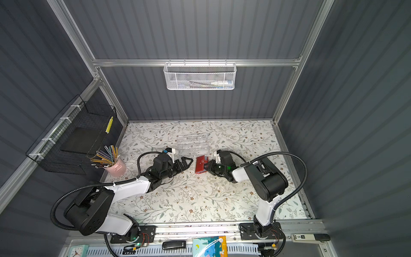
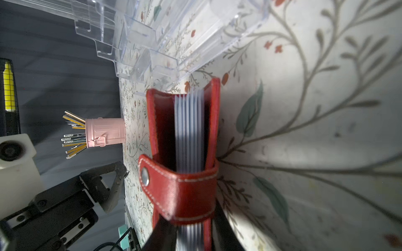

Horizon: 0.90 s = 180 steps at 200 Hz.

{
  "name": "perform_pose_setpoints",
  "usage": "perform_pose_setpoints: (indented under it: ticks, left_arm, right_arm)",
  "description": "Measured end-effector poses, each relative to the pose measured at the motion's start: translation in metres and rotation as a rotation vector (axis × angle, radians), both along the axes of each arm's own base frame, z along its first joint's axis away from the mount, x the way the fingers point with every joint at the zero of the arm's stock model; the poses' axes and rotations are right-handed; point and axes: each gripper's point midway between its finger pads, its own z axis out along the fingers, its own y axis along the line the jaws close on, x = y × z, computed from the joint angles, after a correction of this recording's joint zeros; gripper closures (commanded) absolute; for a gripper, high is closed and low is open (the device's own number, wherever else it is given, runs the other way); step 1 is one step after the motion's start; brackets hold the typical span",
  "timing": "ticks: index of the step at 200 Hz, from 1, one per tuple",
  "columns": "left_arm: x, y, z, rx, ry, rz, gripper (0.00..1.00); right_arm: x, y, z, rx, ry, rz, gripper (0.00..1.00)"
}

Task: Take the credit cards out of the card holder
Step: Open the card holder at the center of the table.

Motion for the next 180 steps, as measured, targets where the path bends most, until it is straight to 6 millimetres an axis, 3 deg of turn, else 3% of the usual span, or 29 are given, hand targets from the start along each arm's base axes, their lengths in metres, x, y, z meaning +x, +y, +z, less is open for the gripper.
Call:
perform_pose_setpoints:
  ticks: [17, 54, 112, 180]
  left_arm:
    - [-0.002, -0.002, -0.008, 0.007, 0.023, -0.013, 0.00]
    - [-0.005, -0.004, -0.013, 0.011, 0.037, -0.027, 0.00]
    - [-0.007, -0.020, -0.014, 0.016, 0.034, -0.065, 0.00]
    - [-0.004, -0.022, -0.015, 0.018, 0.038, -0.065, 0.00]
  right_arm:
    - [-0.006, -0.003, -0.008, -0.020, 0.024, -0.002, 0.54]
    - [-0.005, -0.008, -0.001, -0.055, -0.001, -0.008, 0.43]
    - [-0.004, -0.018, 0.001, -0.137, -0.021, -0.021, 0.37]
    - [0.006, -0.020, 0.002, -0.241, -0.047, -0.023, 0.31]
